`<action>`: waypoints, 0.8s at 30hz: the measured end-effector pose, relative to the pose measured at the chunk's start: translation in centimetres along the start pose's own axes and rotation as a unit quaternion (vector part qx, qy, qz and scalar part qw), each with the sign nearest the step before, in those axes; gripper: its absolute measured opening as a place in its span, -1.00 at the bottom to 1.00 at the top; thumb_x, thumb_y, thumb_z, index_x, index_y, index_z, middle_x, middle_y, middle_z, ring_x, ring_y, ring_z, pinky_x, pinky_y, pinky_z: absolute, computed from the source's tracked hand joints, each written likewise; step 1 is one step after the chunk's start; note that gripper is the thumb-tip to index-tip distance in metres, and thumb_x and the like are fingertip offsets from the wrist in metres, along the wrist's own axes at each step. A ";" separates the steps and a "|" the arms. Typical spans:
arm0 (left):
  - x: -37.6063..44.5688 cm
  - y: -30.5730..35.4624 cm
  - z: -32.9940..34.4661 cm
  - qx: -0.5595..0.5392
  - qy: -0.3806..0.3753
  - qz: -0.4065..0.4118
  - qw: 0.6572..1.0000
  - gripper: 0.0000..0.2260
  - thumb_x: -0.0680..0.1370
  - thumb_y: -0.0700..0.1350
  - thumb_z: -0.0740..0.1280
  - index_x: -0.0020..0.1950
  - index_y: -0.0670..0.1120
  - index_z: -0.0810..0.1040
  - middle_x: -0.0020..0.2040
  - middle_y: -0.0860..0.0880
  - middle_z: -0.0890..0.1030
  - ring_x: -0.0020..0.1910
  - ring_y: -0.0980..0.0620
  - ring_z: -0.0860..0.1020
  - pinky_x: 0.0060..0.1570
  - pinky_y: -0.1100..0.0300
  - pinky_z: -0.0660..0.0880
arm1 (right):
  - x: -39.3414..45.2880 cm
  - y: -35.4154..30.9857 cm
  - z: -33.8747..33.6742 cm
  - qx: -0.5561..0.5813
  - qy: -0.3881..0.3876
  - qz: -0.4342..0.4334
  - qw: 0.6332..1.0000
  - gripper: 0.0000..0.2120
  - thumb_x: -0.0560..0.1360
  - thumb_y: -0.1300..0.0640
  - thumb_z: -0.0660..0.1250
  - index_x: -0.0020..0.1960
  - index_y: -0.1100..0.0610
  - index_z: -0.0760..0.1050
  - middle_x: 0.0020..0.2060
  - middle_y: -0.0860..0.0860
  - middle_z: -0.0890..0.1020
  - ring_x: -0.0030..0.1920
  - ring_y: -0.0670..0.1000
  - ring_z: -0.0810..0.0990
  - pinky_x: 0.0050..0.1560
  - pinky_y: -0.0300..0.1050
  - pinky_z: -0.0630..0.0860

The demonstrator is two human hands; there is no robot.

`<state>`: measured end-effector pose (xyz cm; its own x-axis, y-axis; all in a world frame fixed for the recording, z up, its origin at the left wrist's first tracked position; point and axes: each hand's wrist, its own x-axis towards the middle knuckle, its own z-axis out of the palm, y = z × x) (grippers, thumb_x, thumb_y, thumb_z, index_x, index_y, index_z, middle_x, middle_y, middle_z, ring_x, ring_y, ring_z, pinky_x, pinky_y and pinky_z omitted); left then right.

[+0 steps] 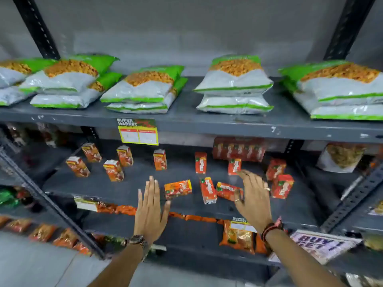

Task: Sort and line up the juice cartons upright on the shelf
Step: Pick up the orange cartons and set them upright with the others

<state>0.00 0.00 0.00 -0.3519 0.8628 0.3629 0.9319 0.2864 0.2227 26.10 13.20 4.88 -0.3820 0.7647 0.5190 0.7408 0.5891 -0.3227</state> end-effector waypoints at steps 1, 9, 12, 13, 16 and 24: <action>0.3 -0.7 0.9 -0.004 -0.014 -0.007 1.000 -0.41 0.58 0.13 -0.06 0.49 -0.20 -0.03 0.52 -0.16 0.00 0.50 -0.09 0.01 0.46 -0.02 -0.08 | 0.1 0.7 1.7 -0.004 -0.044 0.029 0.999 -0.49 0.38 0.15 0.33 0.32 0.18 0.36 0.20 0.15 0.54 0.20 0.20 0.49 0.17 0.13 0.45; 5.3 -7.4 7.8 0.014 -0.110 -0.054 0.992 -0.34 0.56 0.17 -0.24 0.45 -0.27 0.13 0.50 -0.22 0.12 0.48 -0.15 0.10 0.43 -0.15 0.06 | 1.4 4.9 10.5 0.043 -0.224 0.281 0.932 -0.15 0.38 0.06 0.47 0.50 0.26 0.09 0.49 0.19 0.22 0.46 0.25 0.19 0.41 0.14 0.21; 6.5 -9.5 9.9 0.004 -0.125 -0.048 0.991 -0.28 0.53 0.21 -0.33 0.45 -0.26 0.12 0.50 -0.20 0.12 0.48 -0.11 0.05 0.44 -0.13 0.00 | 2.4 5.5 12.0 0.054 -0.236 0.273 0.931 -0.17 0.33 0.07 0.52 0.47 0.22 0.20 0.43 0.17 0.34 0.40 0.22 0.28 0.38 0.12 0.25; 6.9 -10.0 10.6 0.003 -0.133 -0.041 0.990 -0.28 0.52 0.22 -0.33 0.45 -0.26 0.11 0.50 -0.20 0.11 0.48 -0.10 0.04 0.44 -0.13 -0.02 | 2.7 5.6 12.4 0.063 -0.242 0.268 0.930 -0.22 0.31 0.09 0.53 0.43 0.20 0.28 0.36 0.16 0.42 0.34 0.22 0.35 0.35 0.11 0.30; 7.0 -10.7 11.7 0.005 -0.153 -0.026 0.988 -0.29 0.53 0.21 -0.31 0.44 -0.27 0.14 0.49 -0.20 0.17 0.47 -0.14 0.12 0.42 -0.13 0.00 | 3.0 5.6 12.5 0.074 -0.241 0.263 0.931 -0.33 0.24 0.14 0.56 0.31 0.17 0.43 0.19 0.16 0.55 0.22 0.21 0.49 0.27 0.09 0.42; 7.0 -11.0 12.4 0.010 -0.163 -0.018 0.986 -0.33 0.51 0.19 -0.17 0.47 -0.22 0.08 0.51 -0.14 0.11 0.49 -0.08 0.08 0.45 -0.12 -0.03 | 1.1 3.9 10.7 0.038 -0.161 0.276 0.947 -0.48 0.21 0.11 0.58 0.13 0.14 0.55 0.04 0.12 0.64 0.06 0.17 0.61 0.04 -0.04 0.50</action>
<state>-11.60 8.01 -11.11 -0.3408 0.9391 0.0444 0.9221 0.3248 0.2102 22.69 19.14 -4.24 -0.1061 0.9943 -0.0102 0.8391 0.0840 -0.5374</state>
